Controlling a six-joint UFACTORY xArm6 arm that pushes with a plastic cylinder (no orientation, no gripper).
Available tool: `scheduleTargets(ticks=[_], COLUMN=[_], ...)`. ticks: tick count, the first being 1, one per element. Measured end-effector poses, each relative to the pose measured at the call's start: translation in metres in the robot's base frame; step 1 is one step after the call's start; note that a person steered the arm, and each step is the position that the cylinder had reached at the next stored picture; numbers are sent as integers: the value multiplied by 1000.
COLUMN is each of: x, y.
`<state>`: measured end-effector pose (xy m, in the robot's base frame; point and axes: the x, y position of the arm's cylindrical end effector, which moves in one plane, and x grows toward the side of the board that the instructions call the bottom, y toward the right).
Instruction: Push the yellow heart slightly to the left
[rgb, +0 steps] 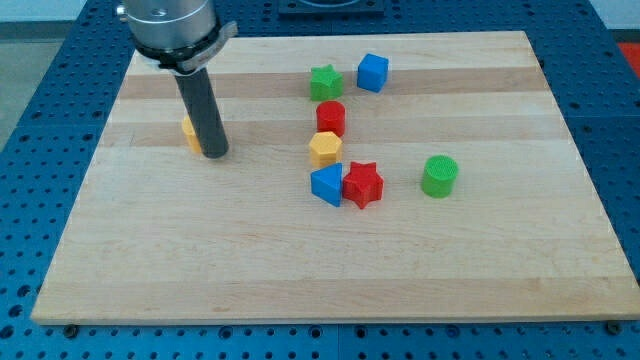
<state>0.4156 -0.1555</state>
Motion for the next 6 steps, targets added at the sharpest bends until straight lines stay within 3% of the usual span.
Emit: scheduleTargets(ticks=[2, 4, 5, 6], x=[4, 7, -36, -36], y=[-2, 68, 63, 53])
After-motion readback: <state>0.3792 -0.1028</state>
